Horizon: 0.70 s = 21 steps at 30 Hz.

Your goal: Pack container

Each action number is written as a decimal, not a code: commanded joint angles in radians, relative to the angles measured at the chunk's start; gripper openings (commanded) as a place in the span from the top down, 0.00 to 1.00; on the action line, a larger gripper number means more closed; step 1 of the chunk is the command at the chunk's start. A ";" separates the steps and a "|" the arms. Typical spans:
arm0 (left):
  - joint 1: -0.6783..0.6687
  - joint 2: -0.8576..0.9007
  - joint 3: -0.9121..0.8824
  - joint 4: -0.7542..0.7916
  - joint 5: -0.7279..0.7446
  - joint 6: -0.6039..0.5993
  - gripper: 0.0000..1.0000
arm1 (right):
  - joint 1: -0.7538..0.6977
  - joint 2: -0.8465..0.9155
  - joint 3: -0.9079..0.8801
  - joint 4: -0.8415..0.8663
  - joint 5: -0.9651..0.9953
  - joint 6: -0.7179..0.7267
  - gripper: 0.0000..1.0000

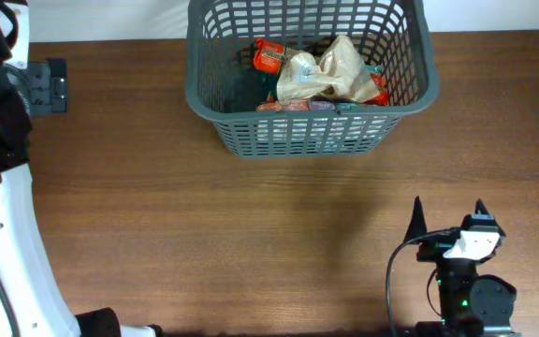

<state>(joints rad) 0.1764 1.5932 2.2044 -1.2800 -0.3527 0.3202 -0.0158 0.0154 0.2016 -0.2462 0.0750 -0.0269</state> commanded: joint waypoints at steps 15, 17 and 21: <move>0.005 0.005 -0.001 -0.001 -0.007 -0.017 0.01 | -0.041 -0.012 -0.136 0.030 0.019 -0.002 0.01; 0.005 0.005 -0.001 -0.001 -0.007 -0.017 0.01 | -0.037 -0.012 -0.137 0.032 0.019 -0.002 0.01; 0.005 0.005 -0.001 -0.001 -0.007 -0.017 0.01 | -0.036 -0.012 -0.136 0.031 0.016 -0.002 0.01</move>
<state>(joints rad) 0.1764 1.5936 2.2044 -1.2800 -0.3527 0.3202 -0.0505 0.0147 0.0765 -0.2218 0.0792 -0.0265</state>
